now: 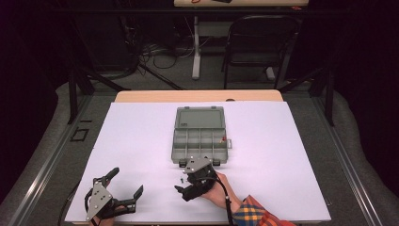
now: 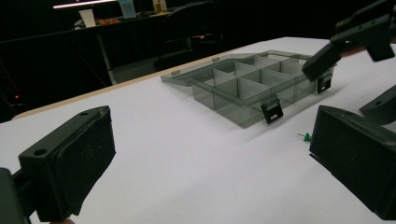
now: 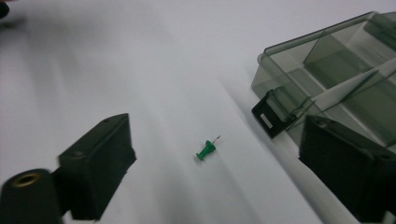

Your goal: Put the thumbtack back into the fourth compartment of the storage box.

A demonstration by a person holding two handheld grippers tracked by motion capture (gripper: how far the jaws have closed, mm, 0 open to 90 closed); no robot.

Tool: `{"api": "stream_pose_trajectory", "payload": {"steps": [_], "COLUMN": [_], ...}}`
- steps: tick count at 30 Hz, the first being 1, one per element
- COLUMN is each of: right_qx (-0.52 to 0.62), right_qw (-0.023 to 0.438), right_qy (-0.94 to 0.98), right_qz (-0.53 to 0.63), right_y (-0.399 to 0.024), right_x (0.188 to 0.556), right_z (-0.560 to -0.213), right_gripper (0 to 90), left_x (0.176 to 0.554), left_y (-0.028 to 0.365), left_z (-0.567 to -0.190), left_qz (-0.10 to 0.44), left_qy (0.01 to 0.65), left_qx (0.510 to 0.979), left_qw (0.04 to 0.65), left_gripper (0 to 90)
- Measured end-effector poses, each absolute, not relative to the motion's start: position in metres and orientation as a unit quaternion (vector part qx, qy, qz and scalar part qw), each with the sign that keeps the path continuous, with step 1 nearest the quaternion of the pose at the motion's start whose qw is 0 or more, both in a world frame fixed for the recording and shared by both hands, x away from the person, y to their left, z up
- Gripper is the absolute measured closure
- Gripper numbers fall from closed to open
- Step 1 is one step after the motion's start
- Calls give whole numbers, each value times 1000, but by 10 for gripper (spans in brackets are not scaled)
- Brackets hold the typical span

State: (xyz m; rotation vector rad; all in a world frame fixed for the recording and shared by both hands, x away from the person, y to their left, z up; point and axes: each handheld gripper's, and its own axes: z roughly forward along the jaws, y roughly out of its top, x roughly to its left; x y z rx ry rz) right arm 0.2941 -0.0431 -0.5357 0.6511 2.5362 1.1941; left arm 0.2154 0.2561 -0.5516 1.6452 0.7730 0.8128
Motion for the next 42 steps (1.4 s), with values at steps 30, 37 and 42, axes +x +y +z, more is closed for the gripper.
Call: {"api": "stream_pose_trajectory", "payload": {"steps": [30, 37, 42], "right_qx": [250, 247, 242], "right_qw": [108, 101, 107], "right_qy": [883, 883, 877], "right_qz": [382, 386, 401], "right_y": [-32, -34, -40], "right_x": [304, 305, 305], "right_z": [-563, -560, -549], "right_gripper": [843, 855, 855], "left_x": [217, 216, 217], "left_y": [256, 256, 256], "left_z": [-552, -551, -552], "left_qz": [341, 343, 340], "left_qy": [328, 328, 329], "left_qx": [695, 693, 695], "left_qw": [542, 543, 542], "left_gripper": [2, 2, 2]}}
